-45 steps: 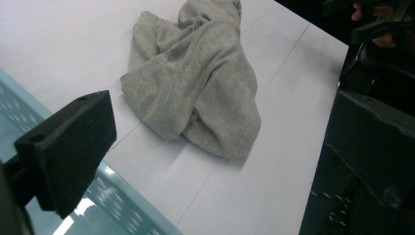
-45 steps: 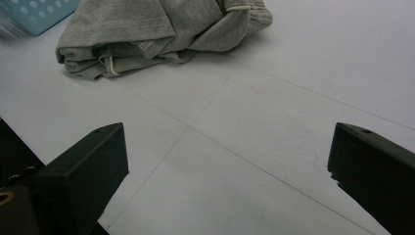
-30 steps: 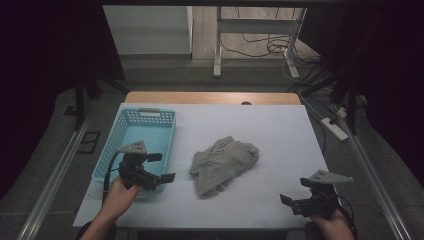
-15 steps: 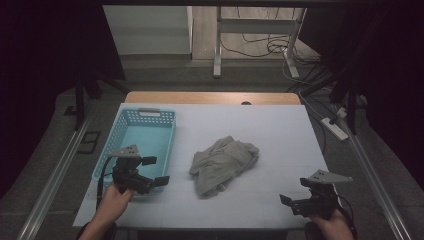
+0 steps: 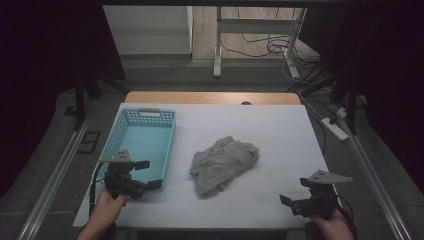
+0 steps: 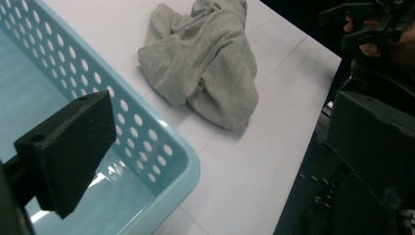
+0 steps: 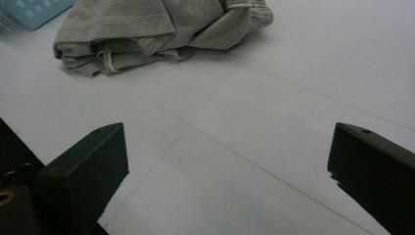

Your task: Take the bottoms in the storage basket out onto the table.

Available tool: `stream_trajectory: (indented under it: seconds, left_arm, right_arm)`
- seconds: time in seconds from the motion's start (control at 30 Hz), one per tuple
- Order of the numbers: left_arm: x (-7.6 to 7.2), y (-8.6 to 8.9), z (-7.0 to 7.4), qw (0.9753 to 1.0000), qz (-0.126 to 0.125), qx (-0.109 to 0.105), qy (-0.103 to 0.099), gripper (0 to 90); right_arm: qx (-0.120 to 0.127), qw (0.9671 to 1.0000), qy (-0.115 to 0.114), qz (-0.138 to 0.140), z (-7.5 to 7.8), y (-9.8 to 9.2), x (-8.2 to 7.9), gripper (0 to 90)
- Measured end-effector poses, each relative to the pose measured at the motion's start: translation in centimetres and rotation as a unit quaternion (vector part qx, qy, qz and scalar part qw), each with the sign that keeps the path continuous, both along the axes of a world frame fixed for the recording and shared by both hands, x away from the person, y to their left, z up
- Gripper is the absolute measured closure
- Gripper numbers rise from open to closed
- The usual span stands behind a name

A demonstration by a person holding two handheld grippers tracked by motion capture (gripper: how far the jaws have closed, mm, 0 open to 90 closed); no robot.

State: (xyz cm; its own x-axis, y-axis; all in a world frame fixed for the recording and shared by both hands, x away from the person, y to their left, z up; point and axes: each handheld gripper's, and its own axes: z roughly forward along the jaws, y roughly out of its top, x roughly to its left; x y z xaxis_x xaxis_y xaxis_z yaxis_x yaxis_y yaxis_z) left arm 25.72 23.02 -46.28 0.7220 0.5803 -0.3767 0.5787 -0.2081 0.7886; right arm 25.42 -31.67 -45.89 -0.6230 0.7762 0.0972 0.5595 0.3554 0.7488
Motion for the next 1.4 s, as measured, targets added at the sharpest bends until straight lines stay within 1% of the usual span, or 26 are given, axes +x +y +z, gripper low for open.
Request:
stream_trajectory:
  seconds: [0.33,0.73,1.07,1.23,1.3,1.4]
  left_arm:
    - [-1.0,1.1,-0.7,0.9999,0.013,-0.005,0.006,0.0]
    - [-2.3,2.4,-1.3,0.9994,0.033,-0.008,0.006,0.0]
    - [-3.2,3.3,-1.7,0.9990,0.042,-0.004,0.011,0.0]
    - [-3.5,3.7,-2.0,0.9989,0.044,-0.006,0.015,0.0]
    - [-3.6,3.7,-2.0,0.9989,0.044,-0.004,0.015,0.0]
    - [-3.8,3.7,-2.0,0.9989,0.043,0.006,0.014,0.0]
  right_arm:
    - [-0.002,1.0000,0.000,0.001,0.0,0.1,0.0,1.9]
    - [-0.004,1.0000,0.000,0.001,0.0,0.1,0.0,1.9]
    - [-0.004,1.0000,-0.001,0.002,0.0,0.1,0.0,2.0]
    - [-0.004,1.0000,-0.001,0.001,0.0,0.1,0.0,1.9]
    - [-0.004,1.0000,-0.002,0.002,0.0,0.1,0.0,2.0]
    - [-0.004,1.0000,-0.001,0.002,0.0,0.1,0.0,2.0]
